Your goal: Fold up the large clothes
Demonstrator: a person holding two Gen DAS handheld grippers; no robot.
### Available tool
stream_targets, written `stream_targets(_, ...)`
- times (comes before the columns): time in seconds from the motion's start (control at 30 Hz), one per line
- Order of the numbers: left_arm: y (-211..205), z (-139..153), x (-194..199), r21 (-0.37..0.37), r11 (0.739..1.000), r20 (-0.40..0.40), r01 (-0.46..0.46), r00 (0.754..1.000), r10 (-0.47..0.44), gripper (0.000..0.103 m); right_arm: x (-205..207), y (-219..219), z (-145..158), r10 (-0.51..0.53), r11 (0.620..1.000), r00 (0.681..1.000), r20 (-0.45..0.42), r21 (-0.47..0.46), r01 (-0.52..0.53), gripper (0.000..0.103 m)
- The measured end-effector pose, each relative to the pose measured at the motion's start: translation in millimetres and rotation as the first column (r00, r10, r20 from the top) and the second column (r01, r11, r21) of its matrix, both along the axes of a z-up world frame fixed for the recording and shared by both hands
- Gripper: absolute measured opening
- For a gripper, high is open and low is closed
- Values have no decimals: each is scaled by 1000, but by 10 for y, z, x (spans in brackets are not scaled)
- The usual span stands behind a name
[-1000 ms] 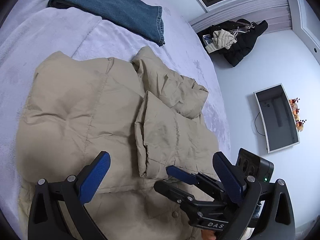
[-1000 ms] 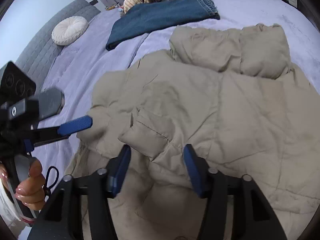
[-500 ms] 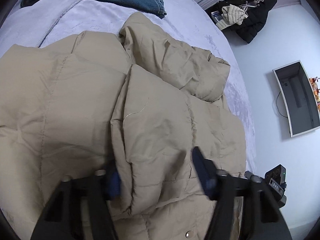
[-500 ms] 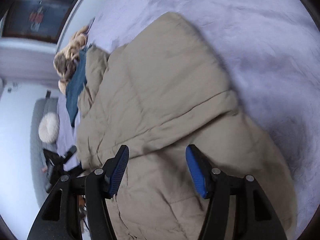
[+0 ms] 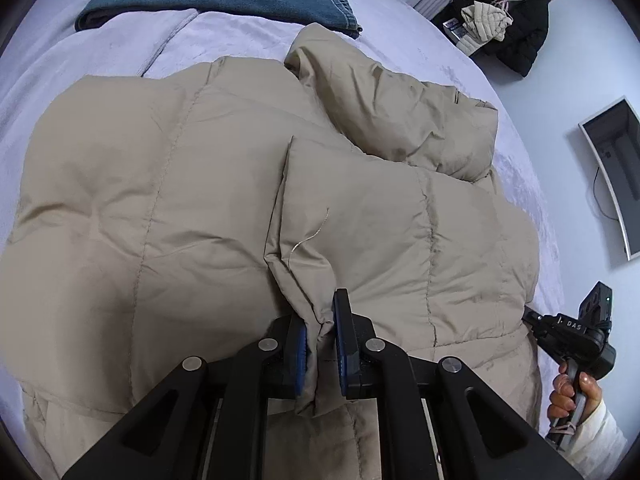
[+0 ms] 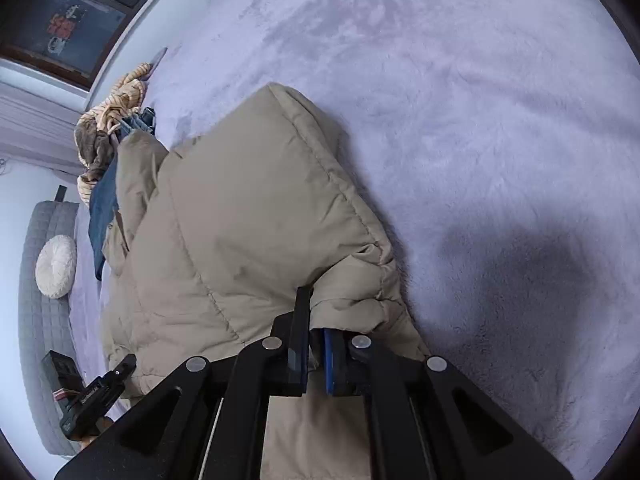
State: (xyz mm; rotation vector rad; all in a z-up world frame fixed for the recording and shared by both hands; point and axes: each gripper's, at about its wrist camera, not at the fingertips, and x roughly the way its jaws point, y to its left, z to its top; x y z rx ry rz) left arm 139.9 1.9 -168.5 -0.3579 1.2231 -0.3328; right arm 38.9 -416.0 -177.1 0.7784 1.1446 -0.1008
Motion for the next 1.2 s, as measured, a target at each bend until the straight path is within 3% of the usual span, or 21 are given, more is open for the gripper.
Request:
stream_targets(0.1, -4, 120, -48, 103, 994, 32, -17, 999, 14, 32, -70, -8, 86, -5, 1000, 1000, -14, 9, 5, 15)
stream_targets(0.13, 21, 190, -83, 140, 990, 57, -32, 998, 24, 44, -109, 2, 149, 8, 1000, 1000, -22, -3, -8, 19)
stream_targets(0.17, 64, 259, -124, 172, 984, 83, -51, 996, 37, 55, -153, 19, 202, 20, 1000, 1000, -22, -14, -21, 30)
stream_targets(0.2, 121, 334, -161, 193, 979, 110, -70, 993, 49, 55, -223, 27, 272, 33, 999, 999, -22, -34, -34, 41)
stream_targets(0.33, 299, 556, -201, 166, 983, 143, -78, 988, 54, 55, -413, 89, 618, 73, 978, 996, 46, -198, -63, 41)
stream_targets(0.4, 274, 635, -161, 144, 987, 162, -64, 986, 40, 55, -407, 76, 740, 90, 959, 993, 70, -274, -68, 20)
stream_targets(0.43, 222, 658, -120, 129, 990, 170, -53, 985, 31, 55, -362, 58, 763, 95, 954, 993, 75, -293, -69, 18)
stream_targets(0.53, 41, 642, -11, 99, 995, 173, -23, 985, 5, 55, -112, 2, 746, 102, 965, 990, 96, -250, -75, 17)
stream_targets(0.63, -132, 450, 139, 143, 990, 152, -17, 988, -5, 55, 144, 97, 694, 158, 960, 982, 102, -248, -128, 17)
stream_targets(0.83, -69, 42, 379, 130, 989, 107, -70, 993, 56, 55, 444, 112, 206, 158, 947, 987, 7, -284, -150, 16)
stream_targets(1.0, -175, -18, 456, 188, 981, 147, -40, 989, 12, 55, 526, -54, -24, 87, 968, 996, 3, -238, -84, 13)
stream_targets(1.2, -183, 108, 393, 250, 967, 145, -51, 989, 15, 55, 496, -19, 94, 112, 959, 994, -11, -262, -111, 17)
